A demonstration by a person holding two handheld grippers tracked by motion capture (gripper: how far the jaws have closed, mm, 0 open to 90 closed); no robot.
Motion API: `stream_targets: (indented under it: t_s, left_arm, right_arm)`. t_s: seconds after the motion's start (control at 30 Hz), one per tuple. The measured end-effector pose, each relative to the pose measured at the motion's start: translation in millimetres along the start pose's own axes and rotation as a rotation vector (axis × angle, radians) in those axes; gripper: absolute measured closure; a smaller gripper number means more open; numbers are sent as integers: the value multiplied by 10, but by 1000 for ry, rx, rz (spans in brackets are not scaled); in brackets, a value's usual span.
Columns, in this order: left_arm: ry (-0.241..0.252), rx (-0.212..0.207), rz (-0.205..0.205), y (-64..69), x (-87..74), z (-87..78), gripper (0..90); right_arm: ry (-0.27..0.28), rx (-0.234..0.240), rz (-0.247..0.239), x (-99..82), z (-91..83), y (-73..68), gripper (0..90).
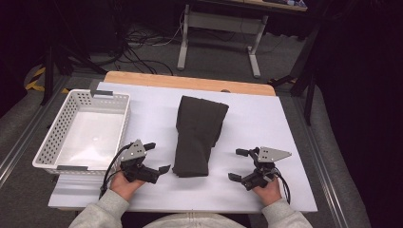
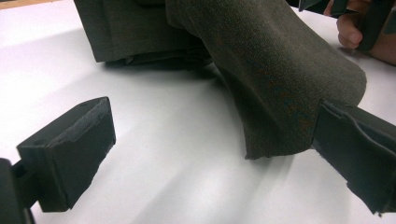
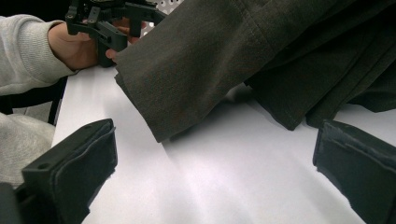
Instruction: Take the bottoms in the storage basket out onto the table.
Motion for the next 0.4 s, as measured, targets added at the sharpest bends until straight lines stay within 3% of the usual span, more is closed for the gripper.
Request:
stream_targets:
  t_s: [0.17,0.4]
  left_arm:
    - [11,-6,-17,-15,4,-10,3]
    - [12,-2,-9,-5,5,-6,1]
  right_arm:
    - [0,1,0,0,1,0,5]
    - [0,3,-4,2,1,-5,5]
Point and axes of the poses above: each handheld gripper's, and its own axes: z roughly forward along the jaws, x roughly out of its top, y roughly to its right, the point moved 4 cm from there along z, roughly forward along the jaws, and after that the axes turned 4 degrees about y, right-handed, at the moved point
